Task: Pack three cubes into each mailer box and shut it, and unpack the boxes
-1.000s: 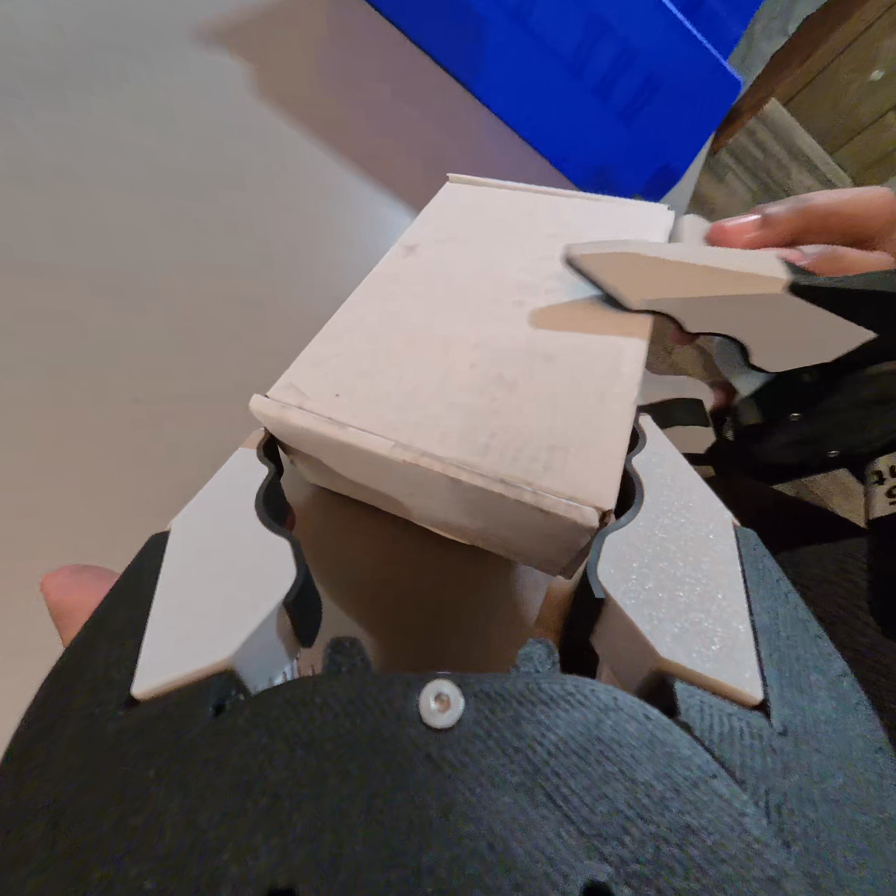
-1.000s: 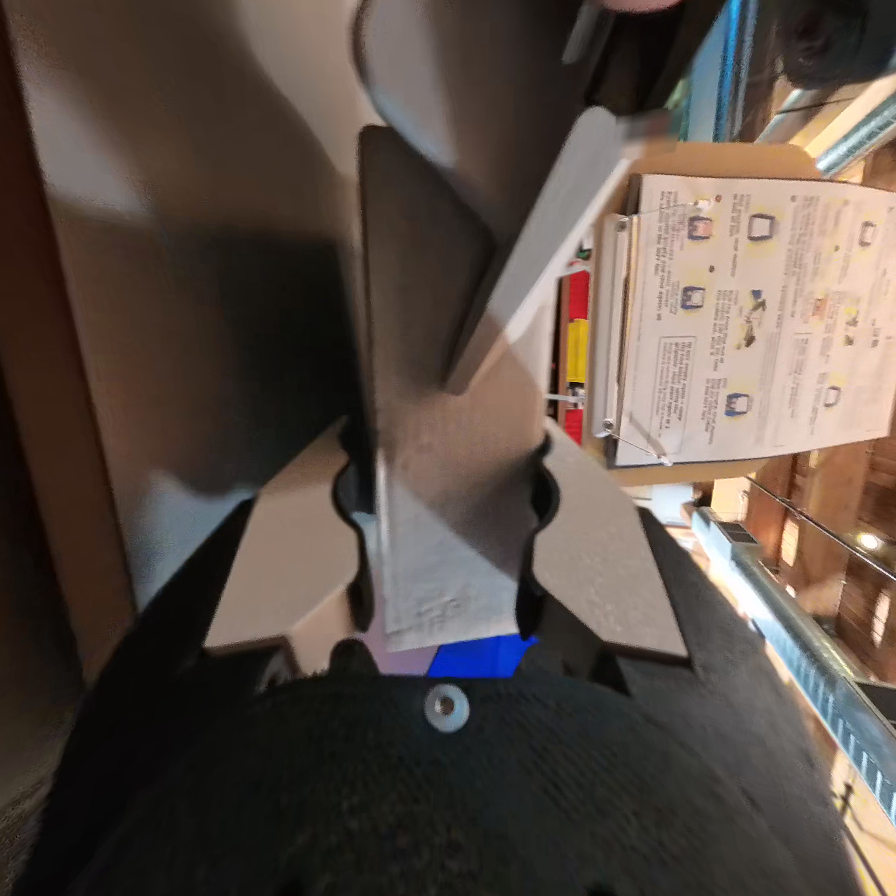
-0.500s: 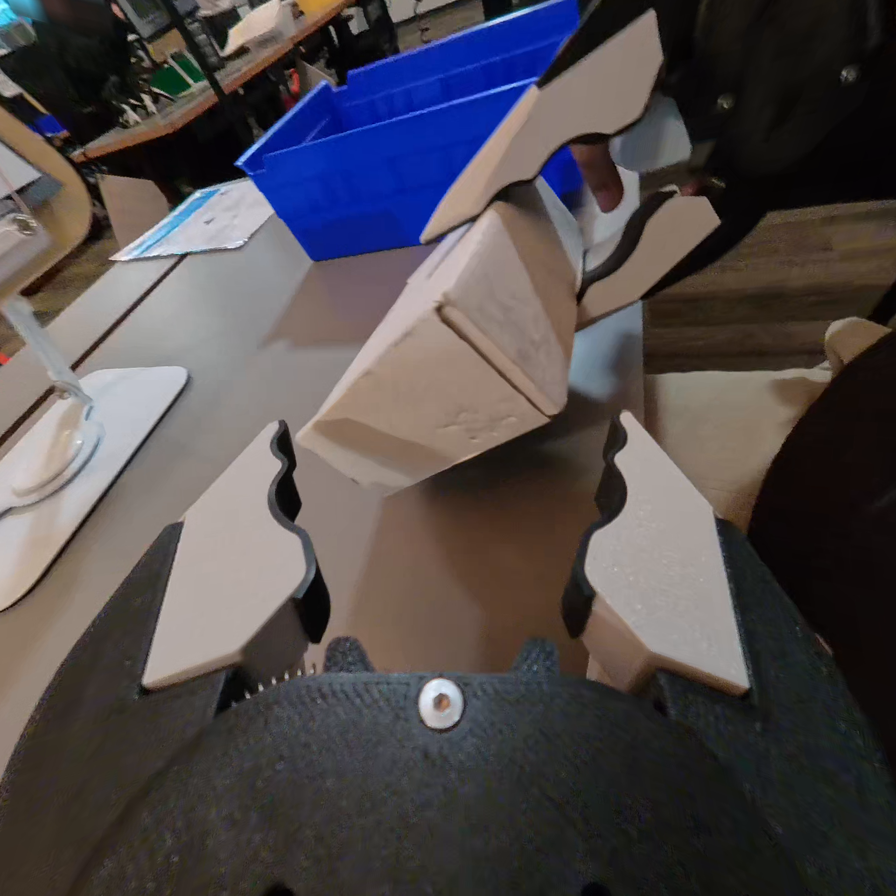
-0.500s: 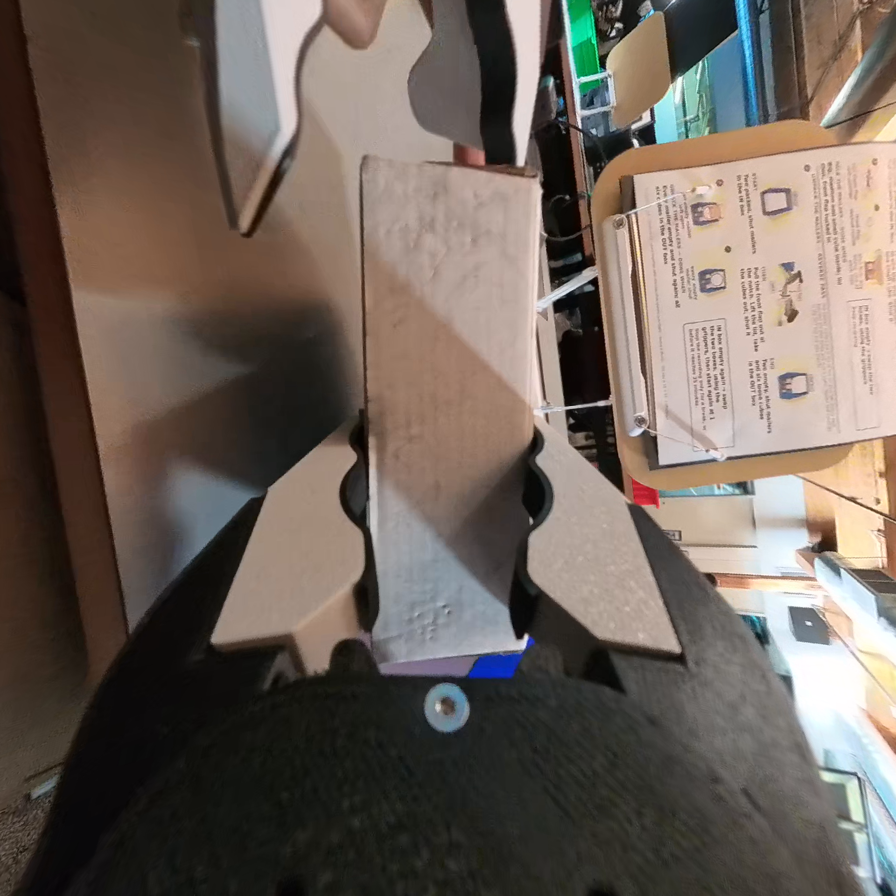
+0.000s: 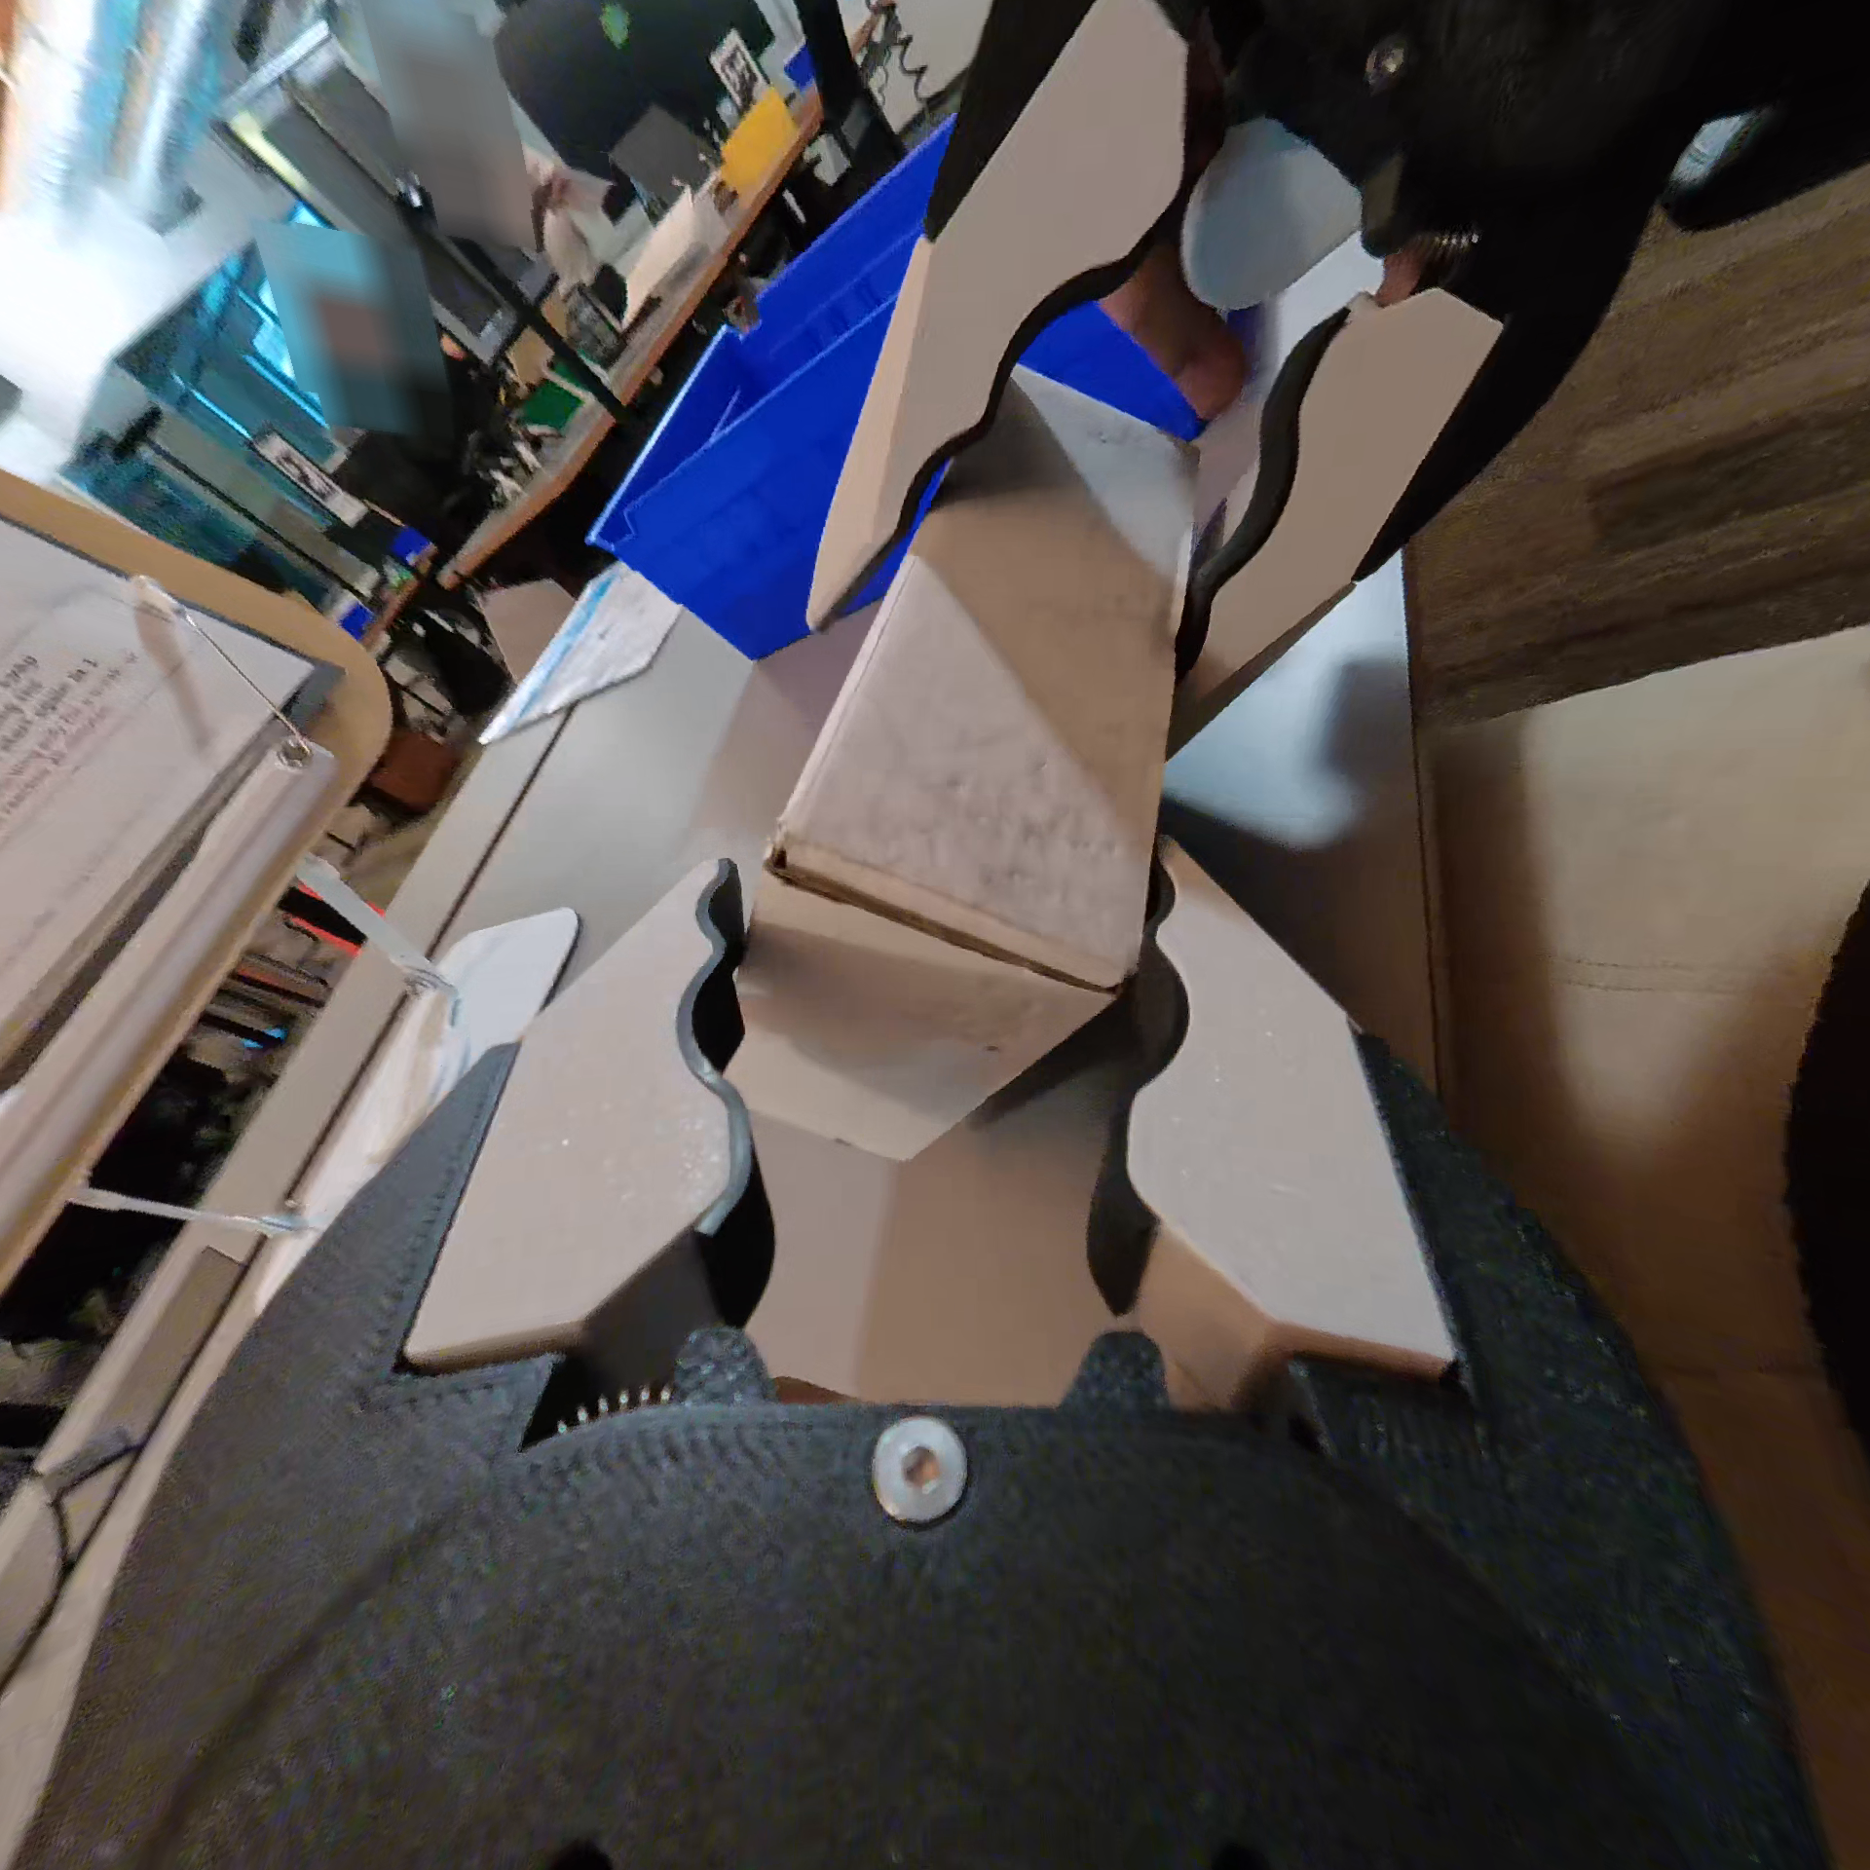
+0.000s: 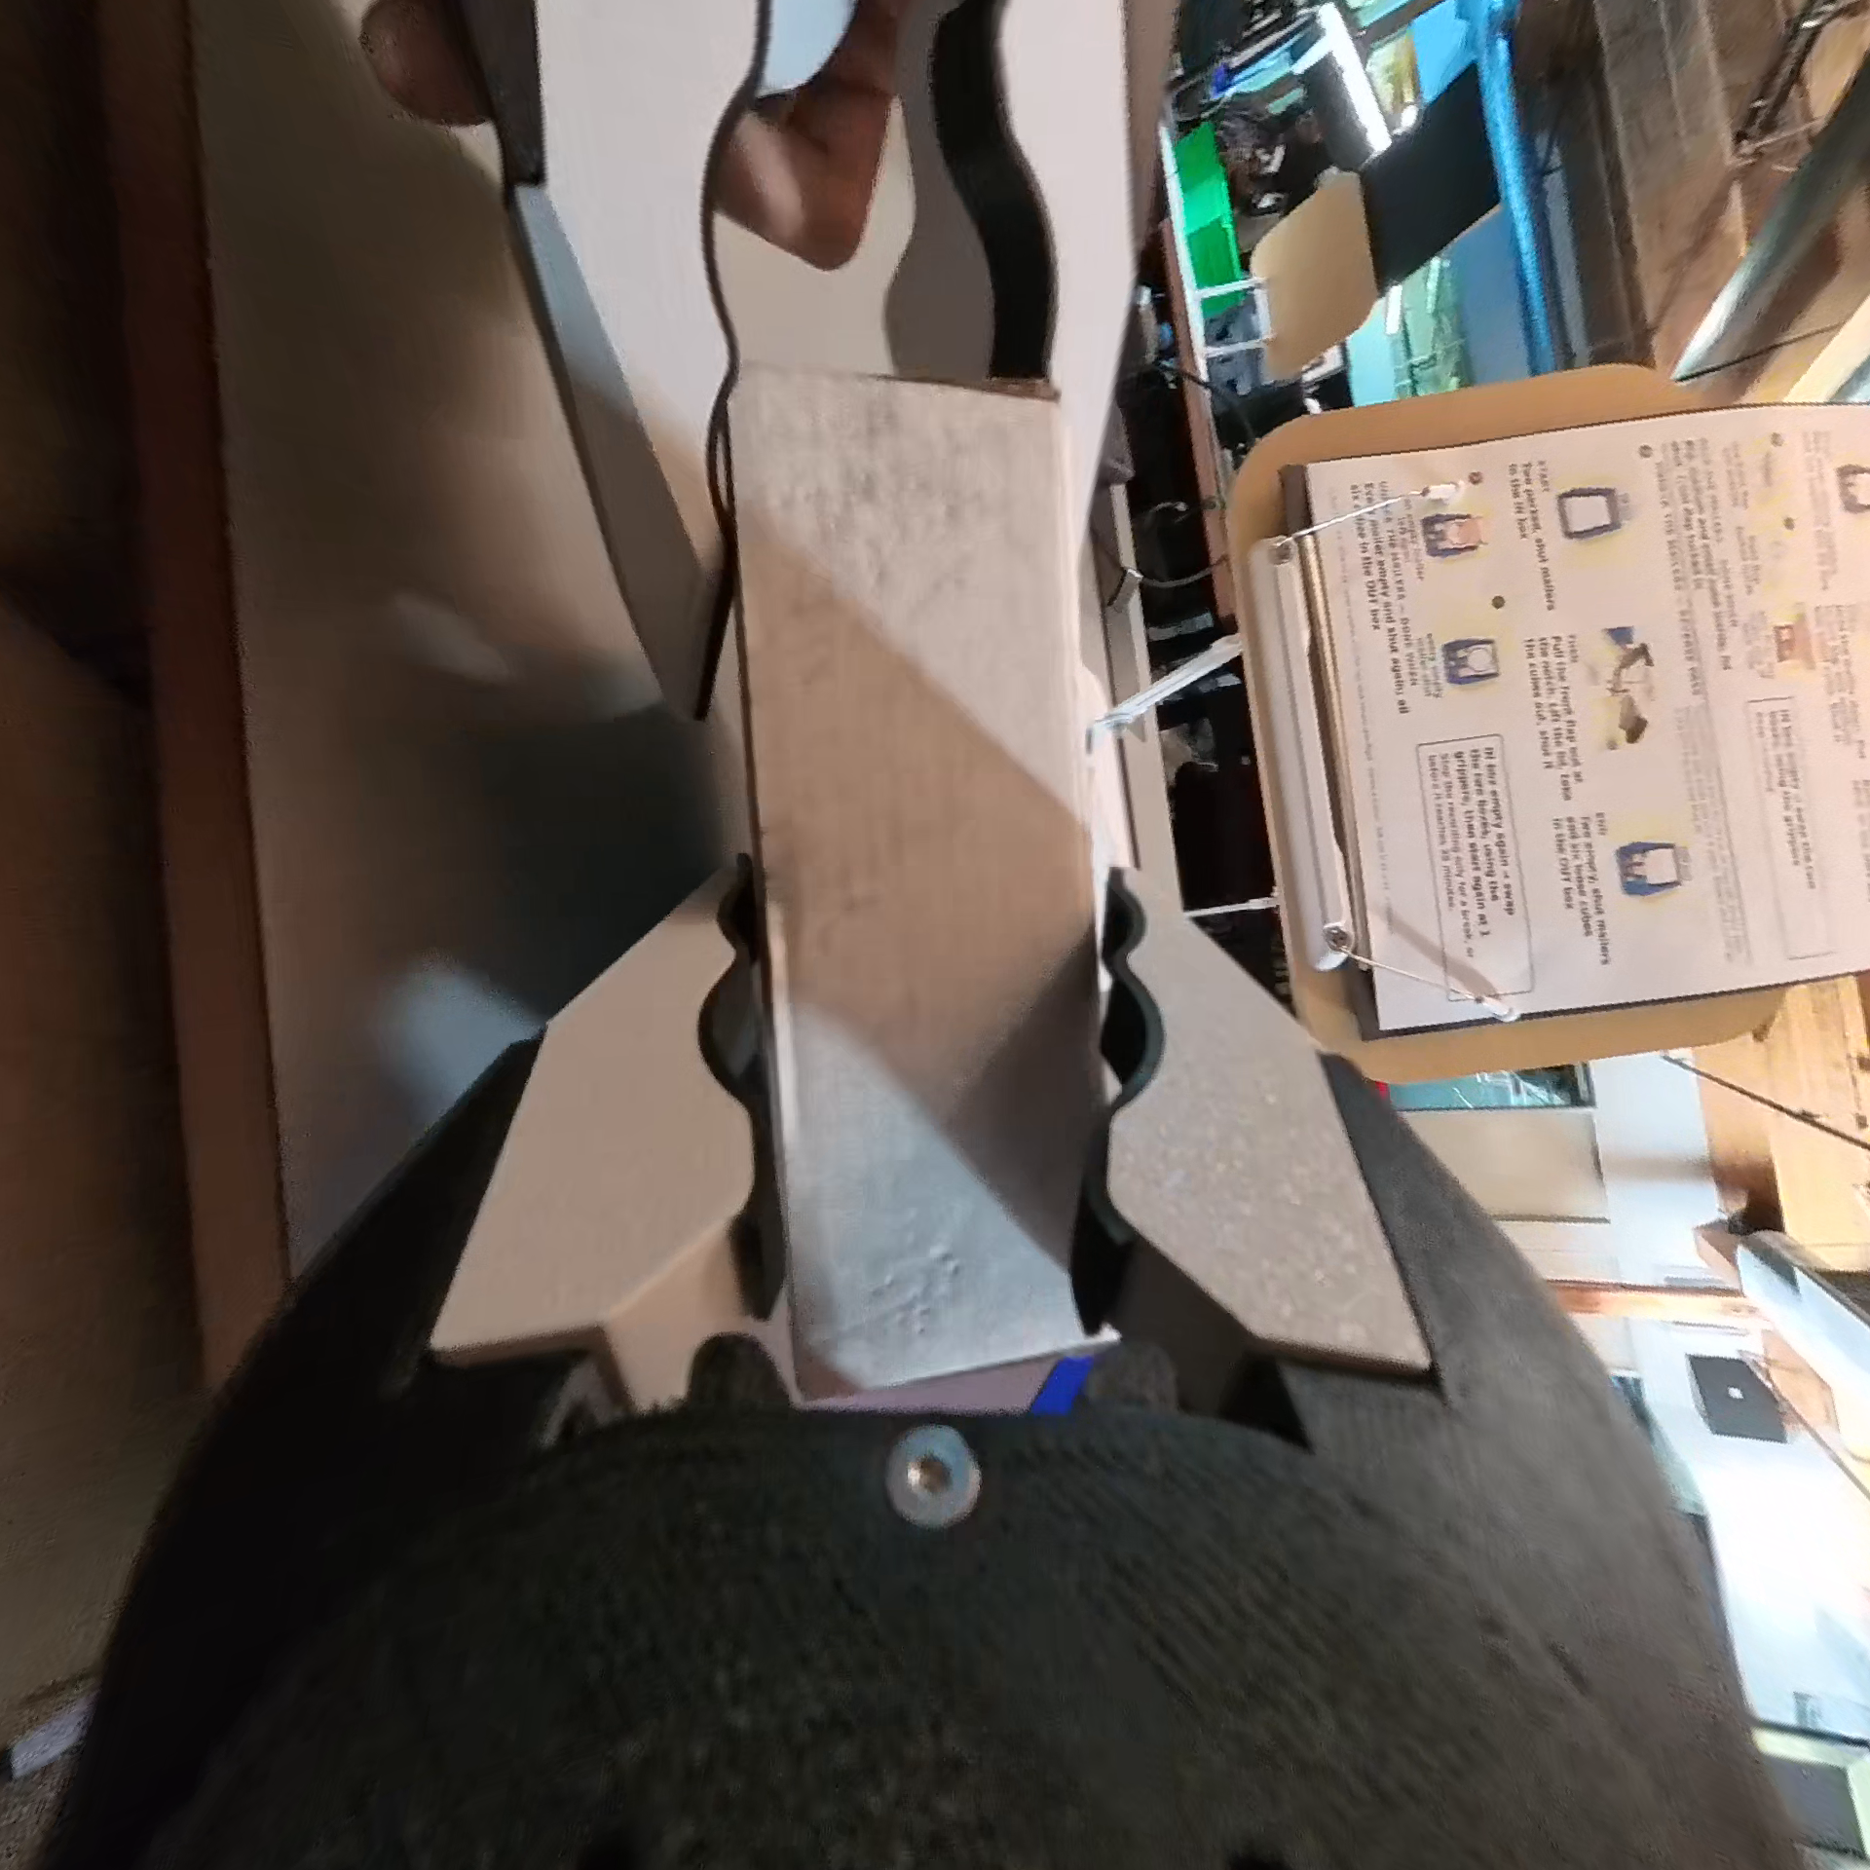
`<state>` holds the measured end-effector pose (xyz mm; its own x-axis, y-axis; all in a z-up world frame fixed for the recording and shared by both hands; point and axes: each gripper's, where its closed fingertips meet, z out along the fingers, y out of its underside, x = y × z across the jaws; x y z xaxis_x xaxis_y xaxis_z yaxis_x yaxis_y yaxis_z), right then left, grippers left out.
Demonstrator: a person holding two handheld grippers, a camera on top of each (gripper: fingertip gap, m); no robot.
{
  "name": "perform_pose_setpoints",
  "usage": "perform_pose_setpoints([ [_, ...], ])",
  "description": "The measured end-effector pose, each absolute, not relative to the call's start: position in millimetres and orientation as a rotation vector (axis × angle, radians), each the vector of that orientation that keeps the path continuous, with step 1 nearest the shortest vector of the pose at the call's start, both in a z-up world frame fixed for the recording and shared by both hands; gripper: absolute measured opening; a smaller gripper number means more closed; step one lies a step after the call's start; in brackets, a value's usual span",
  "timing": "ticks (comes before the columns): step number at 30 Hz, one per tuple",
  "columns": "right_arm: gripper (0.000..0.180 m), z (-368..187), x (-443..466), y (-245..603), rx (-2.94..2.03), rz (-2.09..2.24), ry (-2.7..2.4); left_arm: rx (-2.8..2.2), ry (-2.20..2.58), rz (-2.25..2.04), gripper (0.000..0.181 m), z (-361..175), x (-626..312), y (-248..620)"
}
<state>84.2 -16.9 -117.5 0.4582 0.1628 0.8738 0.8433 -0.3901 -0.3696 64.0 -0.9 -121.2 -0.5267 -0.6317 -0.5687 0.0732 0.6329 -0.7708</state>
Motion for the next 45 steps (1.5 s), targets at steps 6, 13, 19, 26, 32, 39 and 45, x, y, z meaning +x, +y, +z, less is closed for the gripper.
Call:
perform_pose_setpoints([
  [6,0.077,-98,89,-17,-1.788,-0.917,-0.7,-0.59,1.928,-1.077,0.071,-119,69,10],
  [13,0.052,-70,76,-19,-1.628,-1.085,-0.74,-0.716,1.86,-1.156,0.068,-109,75,21],
  [19,0.036,-69,58,-14,-1.598,-1.099,-0.771,-0.718,1.836,-1.13,0.068,-106,76,21],
  [26,0.037,-70,57,-12,-1.595,-1.12,-0.782,-0.715,1.827,-1.119,0.068,-105,76,19],
  [32,0.036,-72,59,-11,-1.599,-1.159,-0.798,-0.72,1.827,-1.12,0.067,-106,76,17],
  [39,0.034,-74,58,-11,-1.591,-1.214,-0.839,-0.726,1.825,-1.117,0.067,-105,76,17],
  [45,0.041,-71,59,-11,-1.572,-1.293,-0.861,-0.708,1.832,-1.085,0.067,-107,76,16],
])
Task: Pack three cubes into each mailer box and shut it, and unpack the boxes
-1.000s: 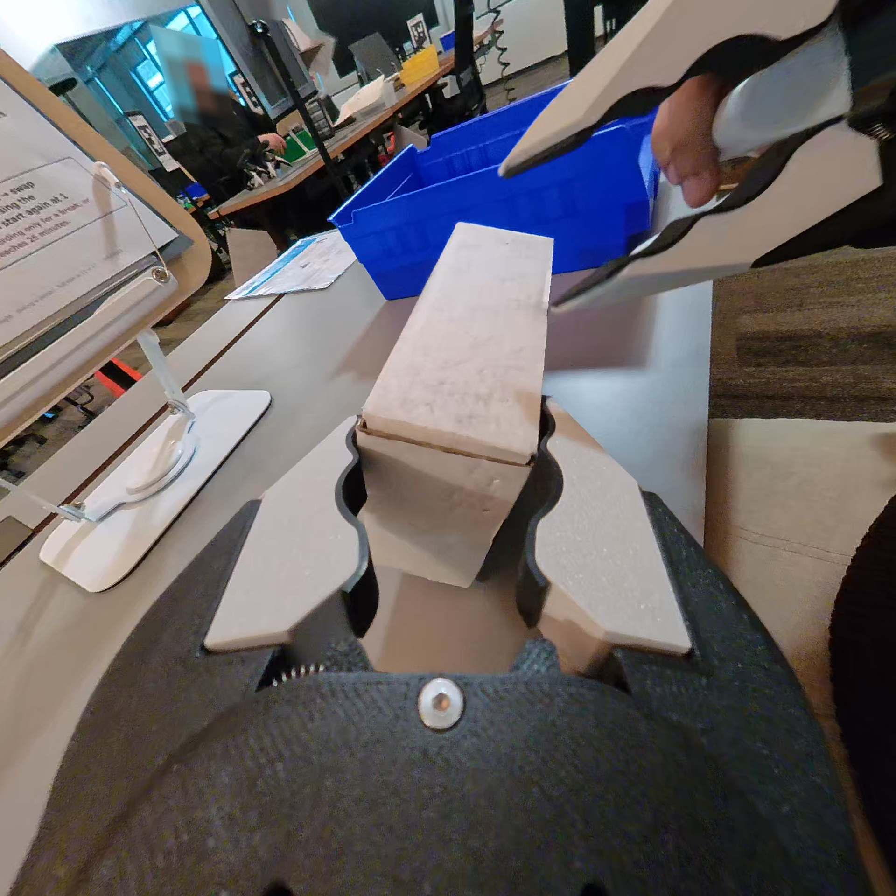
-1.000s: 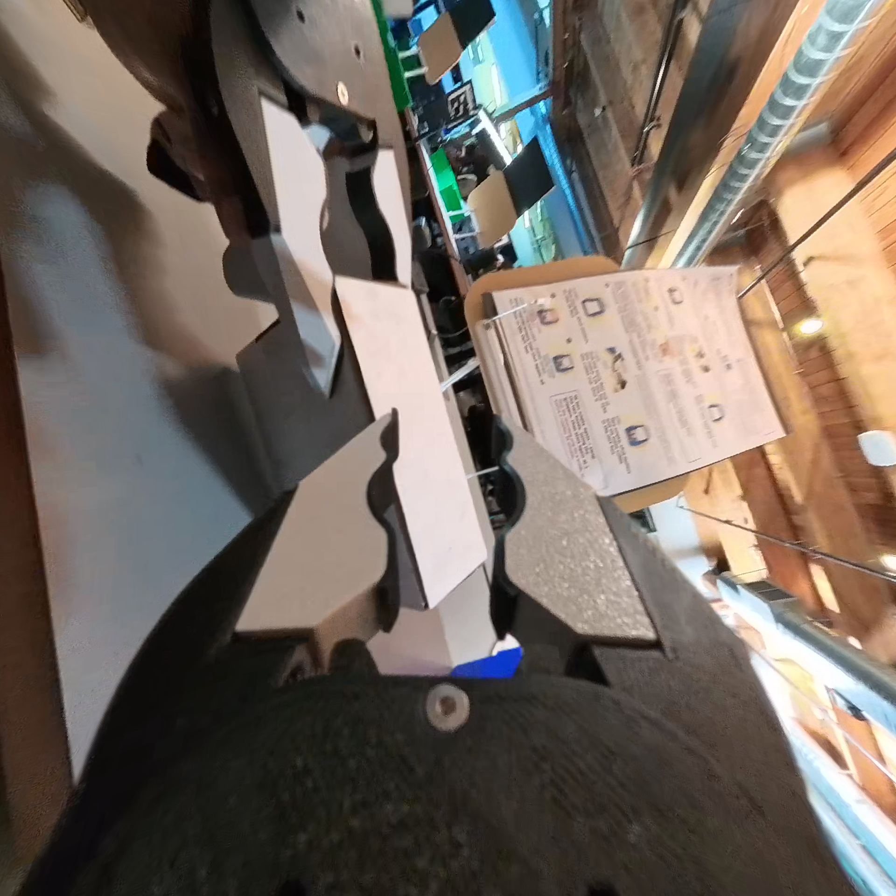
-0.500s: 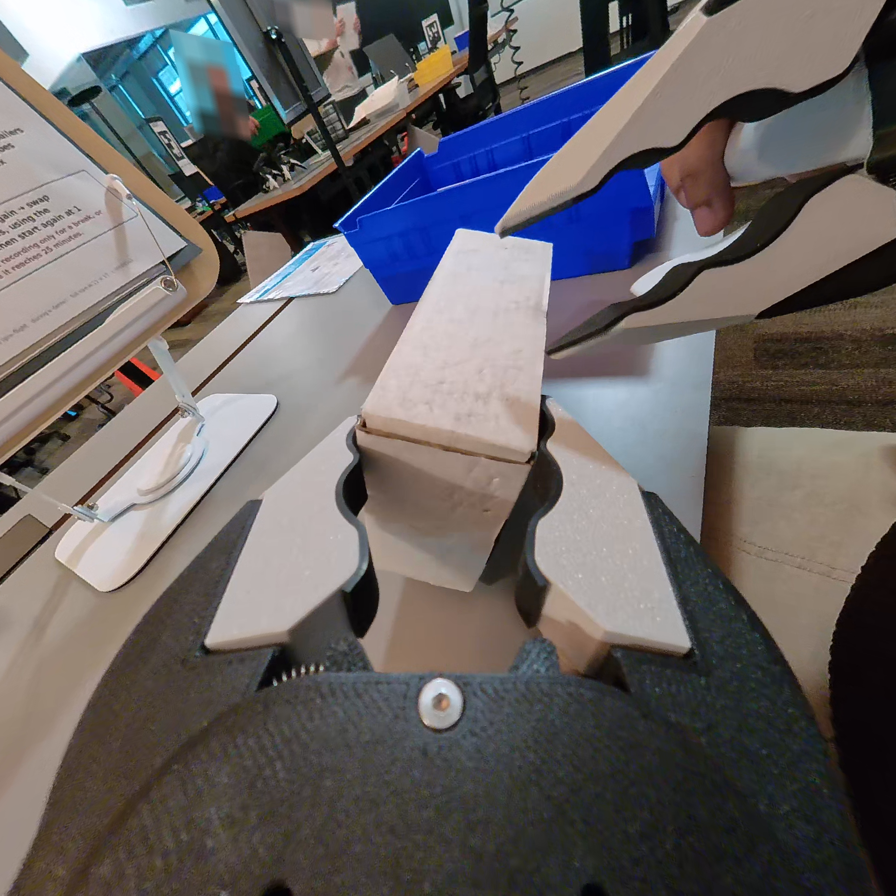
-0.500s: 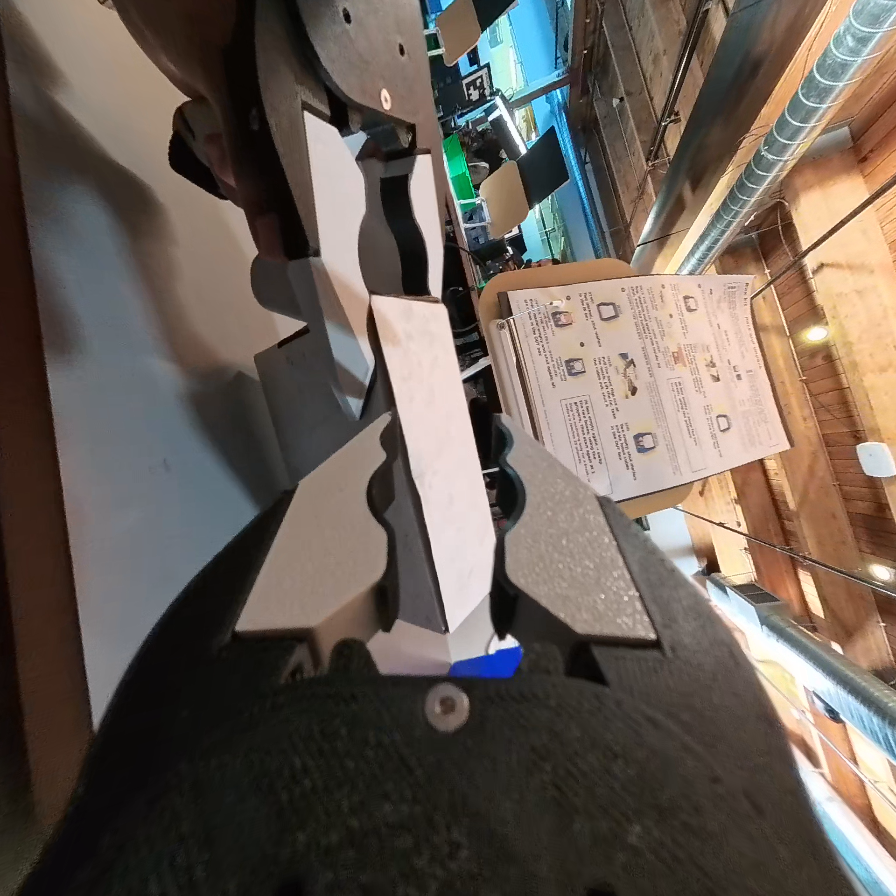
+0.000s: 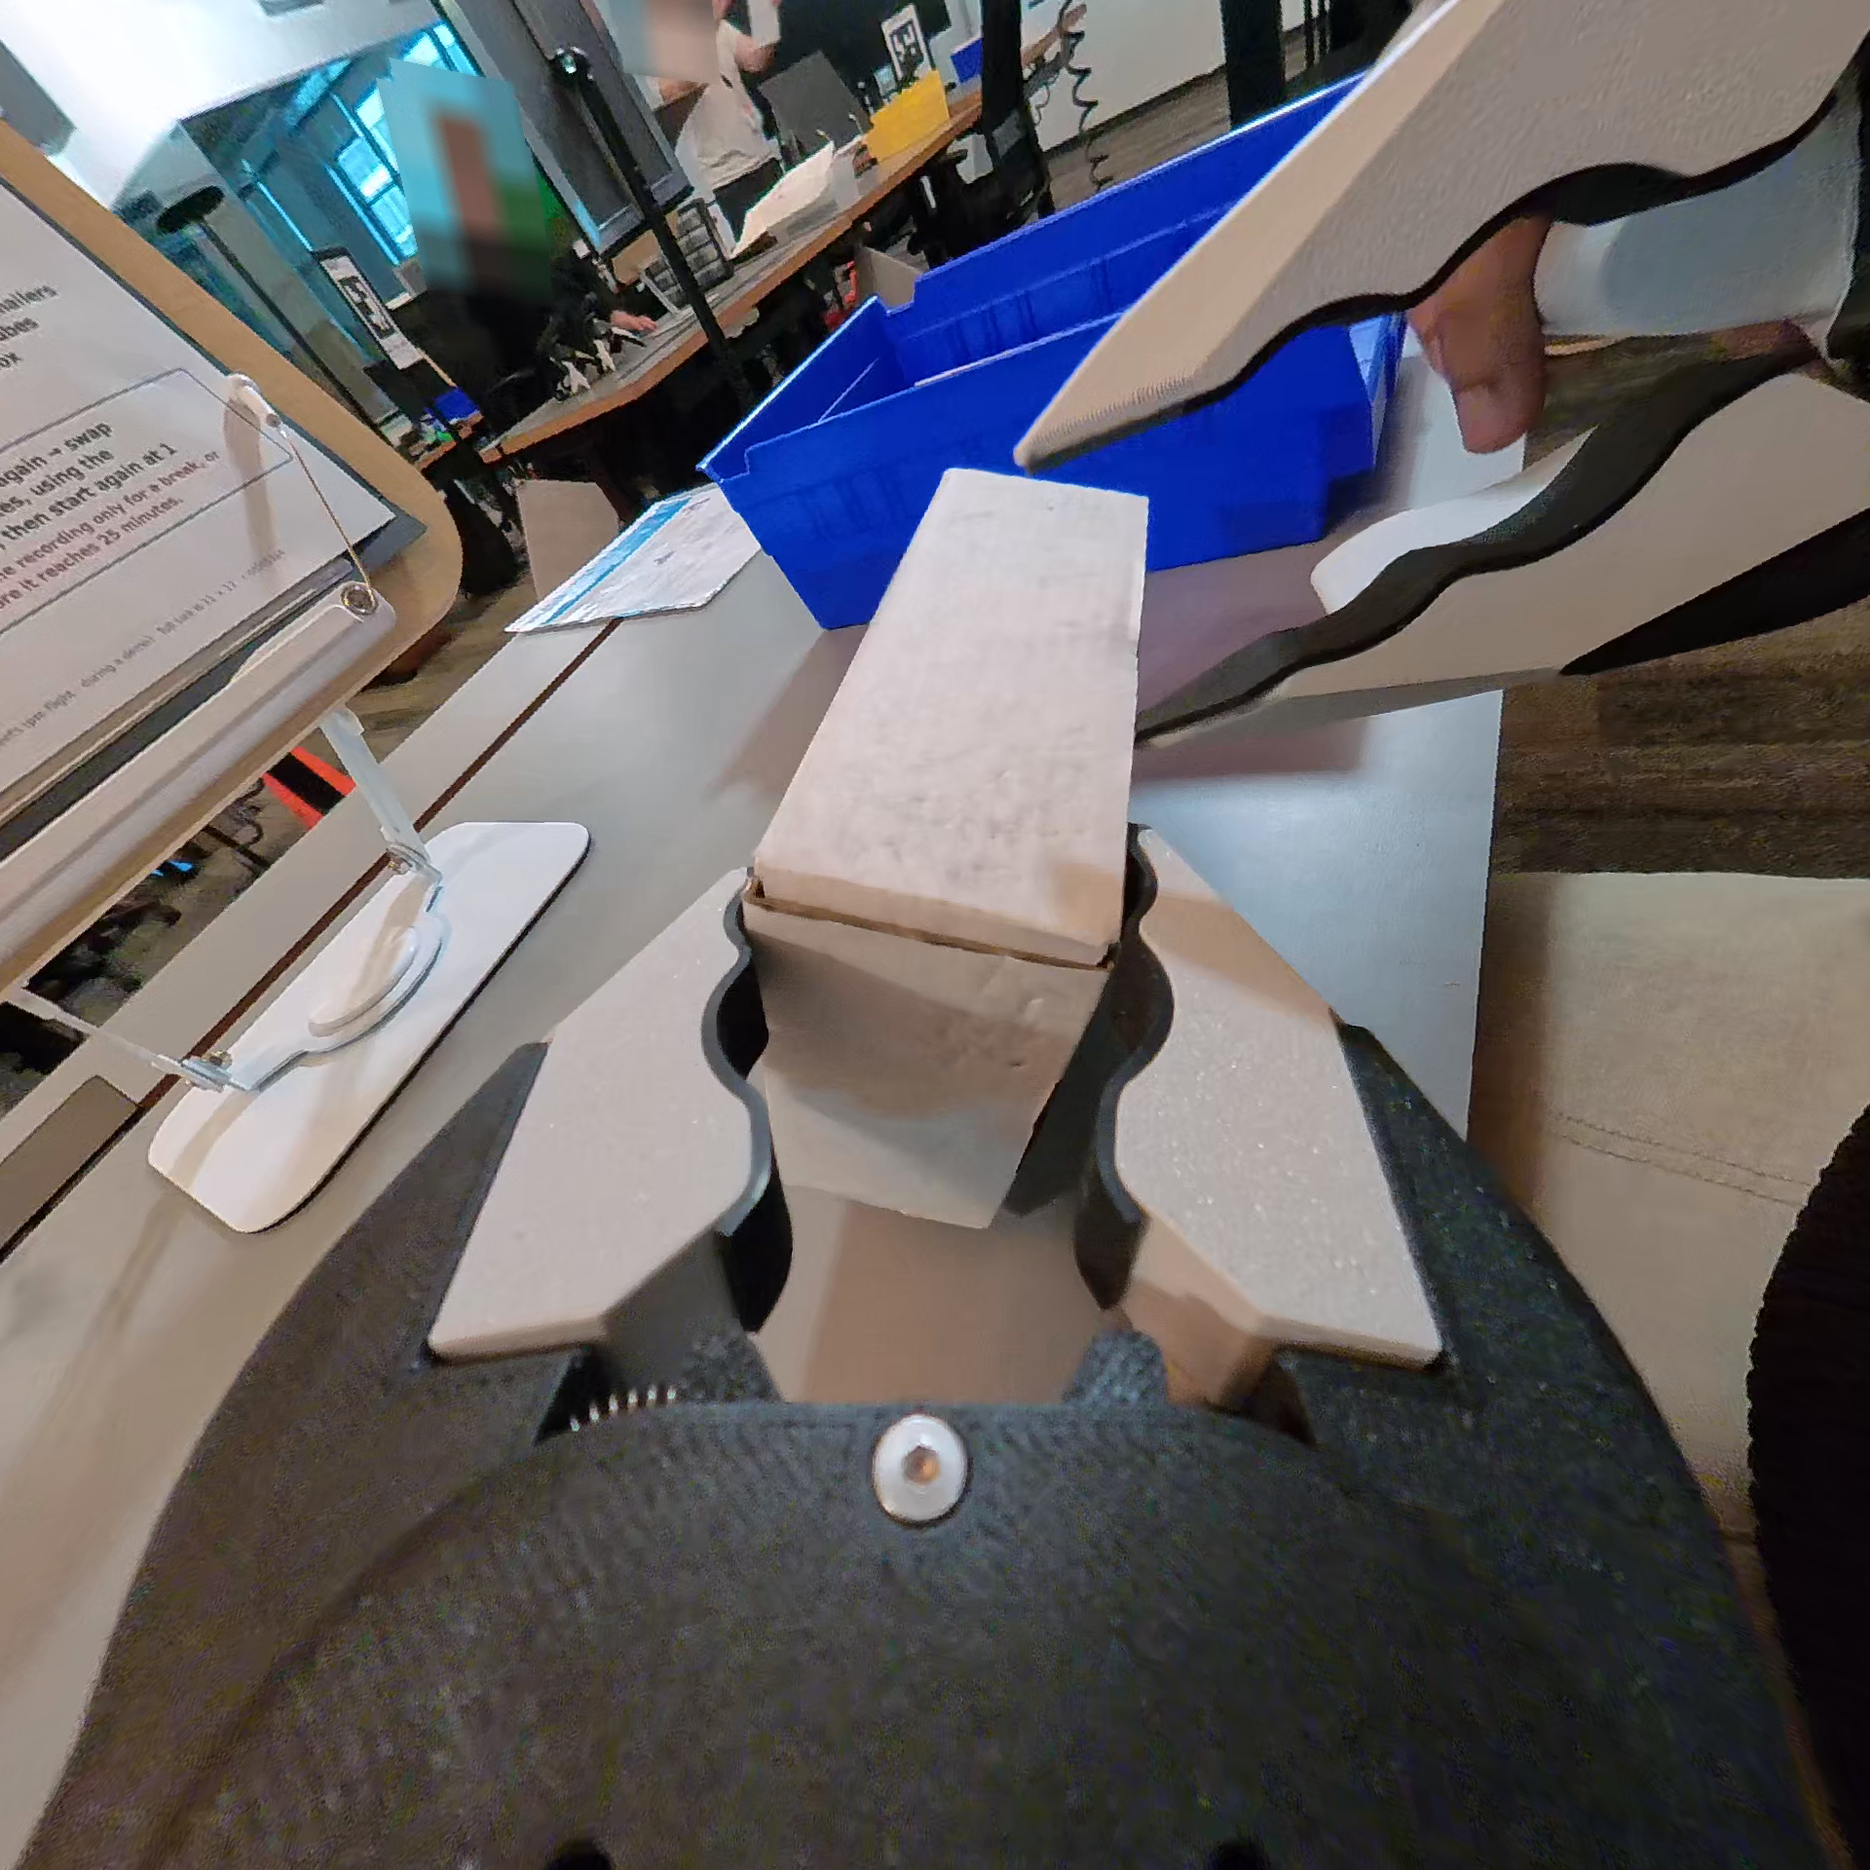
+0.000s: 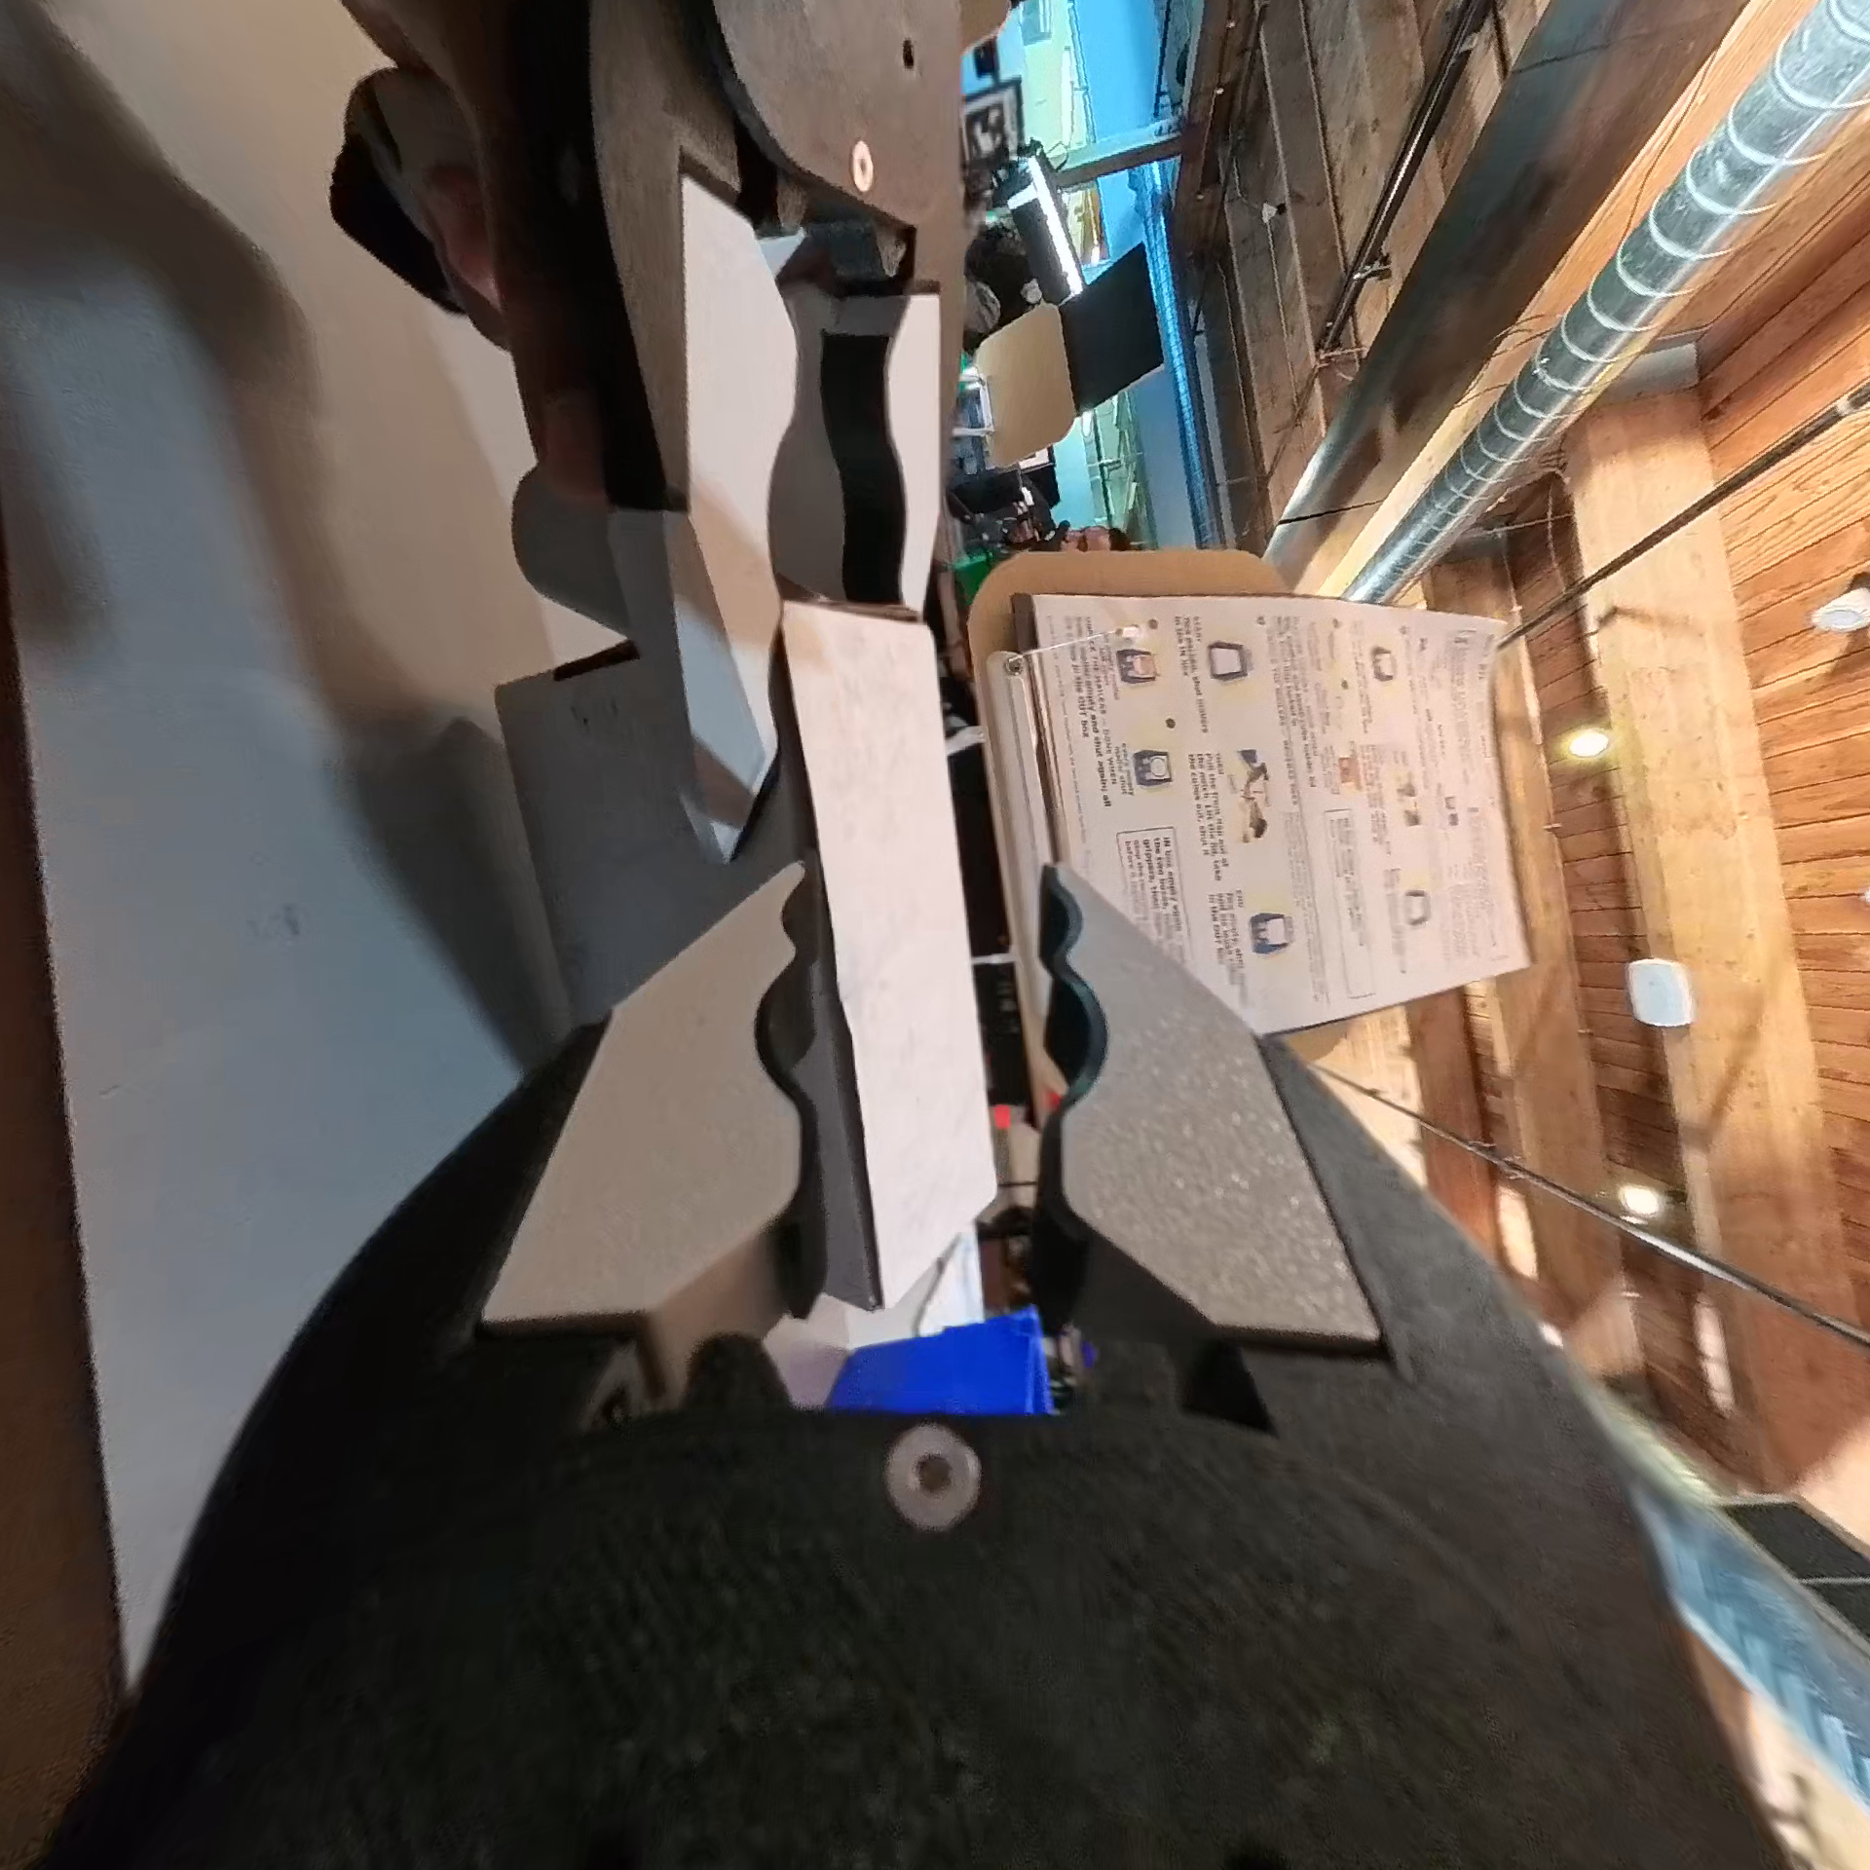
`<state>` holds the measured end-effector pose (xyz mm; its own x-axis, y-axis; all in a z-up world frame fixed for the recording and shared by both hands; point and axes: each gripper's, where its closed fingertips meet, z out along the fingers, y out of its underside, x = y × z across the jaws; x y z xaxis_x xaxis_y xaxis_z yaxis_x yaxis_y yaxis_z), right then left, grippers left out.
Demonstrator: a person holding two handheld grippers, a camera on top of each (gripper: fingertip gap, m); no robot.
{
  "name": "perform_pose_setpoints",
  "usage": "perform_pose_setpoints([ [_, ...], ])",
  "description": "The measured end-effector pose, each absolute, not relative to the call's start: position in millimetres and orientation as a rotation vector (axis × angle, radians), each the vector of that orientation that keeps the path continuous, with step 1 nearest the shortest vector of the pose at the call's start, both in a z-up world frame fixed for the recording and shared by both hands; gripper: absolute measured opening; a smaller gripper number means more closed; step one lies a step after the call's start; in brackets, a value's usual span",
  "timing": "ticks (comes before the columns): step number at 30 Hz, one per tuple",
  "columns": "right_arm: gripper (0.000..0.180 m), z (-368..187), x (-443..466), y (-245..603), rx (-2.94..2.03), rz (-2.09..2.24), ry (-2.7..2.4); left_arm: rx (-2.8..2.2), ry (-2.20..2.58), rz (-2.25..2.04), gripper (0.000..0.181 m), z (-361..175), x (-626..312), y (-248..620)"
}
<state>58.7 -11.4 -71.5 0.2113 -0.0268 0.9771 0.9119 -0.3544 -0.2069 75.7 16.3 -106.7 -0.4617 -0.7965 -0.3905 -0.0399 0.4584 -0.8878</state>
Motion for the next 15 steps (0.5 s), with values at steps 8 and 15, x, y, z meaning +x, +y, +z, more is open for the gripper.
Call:
perform_pose_setpoints([
  [8,0.039,-63,57,-12,-1.515,-1.458,-0.885,-0.734,1.842,-1.07,0.065,-109,76,17],
  [15,0.04,-64,62,-13,-1.583,-1.398,-0.828,-0.724,1.843,-0.988,0.065,-111,79,18],
])
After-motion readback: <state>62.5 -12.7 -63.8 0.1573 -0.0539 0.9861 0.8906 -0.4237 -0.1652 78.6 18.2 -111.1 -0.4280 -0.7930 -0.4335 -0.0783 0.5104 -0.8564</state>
